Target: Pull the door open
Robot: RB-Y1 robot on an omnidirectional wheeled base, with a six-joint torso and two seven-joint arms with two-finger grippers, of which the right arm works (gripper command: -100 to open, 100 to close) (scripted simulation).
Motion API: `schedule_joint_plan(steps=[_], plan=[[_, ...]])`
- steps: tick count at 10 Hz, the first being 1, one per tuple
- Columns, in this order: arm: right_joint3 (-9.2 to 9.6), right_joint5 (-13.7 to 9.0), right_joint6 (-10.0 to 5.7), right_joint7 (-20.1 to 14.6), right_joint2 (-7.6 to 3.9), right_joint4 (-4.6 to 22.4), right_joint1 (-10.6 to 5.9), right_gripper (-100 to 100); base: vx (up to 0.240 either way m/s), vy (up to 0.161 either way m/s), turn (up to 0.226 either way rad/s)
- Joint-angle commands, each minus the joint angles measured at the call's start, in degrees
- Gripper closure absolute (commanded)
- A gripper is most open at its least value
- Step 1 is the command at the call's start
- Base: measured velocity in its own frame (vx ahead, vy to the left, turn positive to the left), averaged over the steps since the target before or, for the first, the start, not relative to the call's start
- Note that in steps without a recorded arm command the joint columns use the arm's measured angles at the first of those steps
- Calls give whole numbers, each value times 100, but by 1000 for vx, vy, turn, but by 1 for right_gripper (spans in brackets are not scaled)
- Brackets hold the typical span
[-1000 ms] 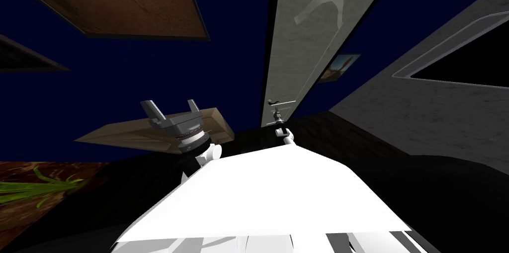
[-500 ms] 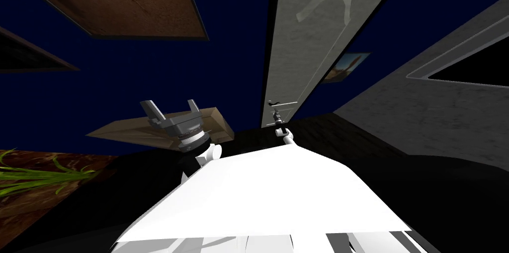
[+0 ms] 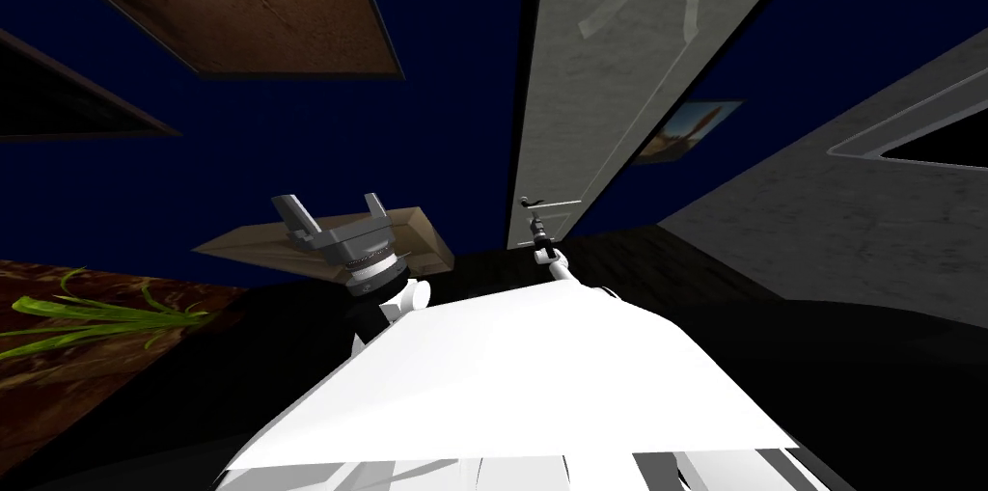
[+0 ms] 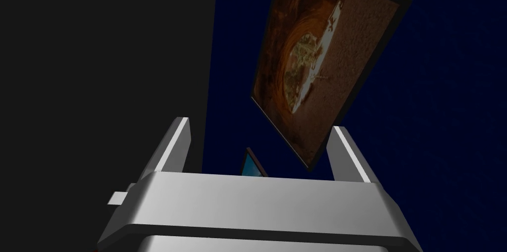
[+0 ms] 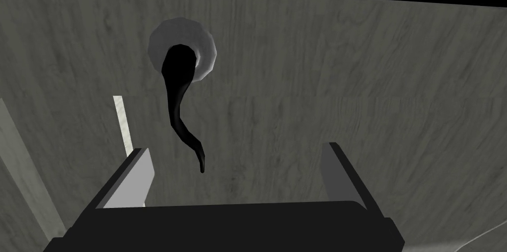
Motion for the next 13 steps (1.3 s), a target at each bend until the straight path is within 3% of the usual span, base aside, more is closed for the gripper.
schedule_joint_plan(steps=[1, 7, 13], plan=[[-8, -3, -36, 0, -11, 185, -74, -100, 7, -51, 53], [-52, -25, -191, -14, -119, 1220, -562, -100, -2, -94, 95], [-77, -38, -280, -23, -179, 1818, -845, -100, -8, -80, 61]])
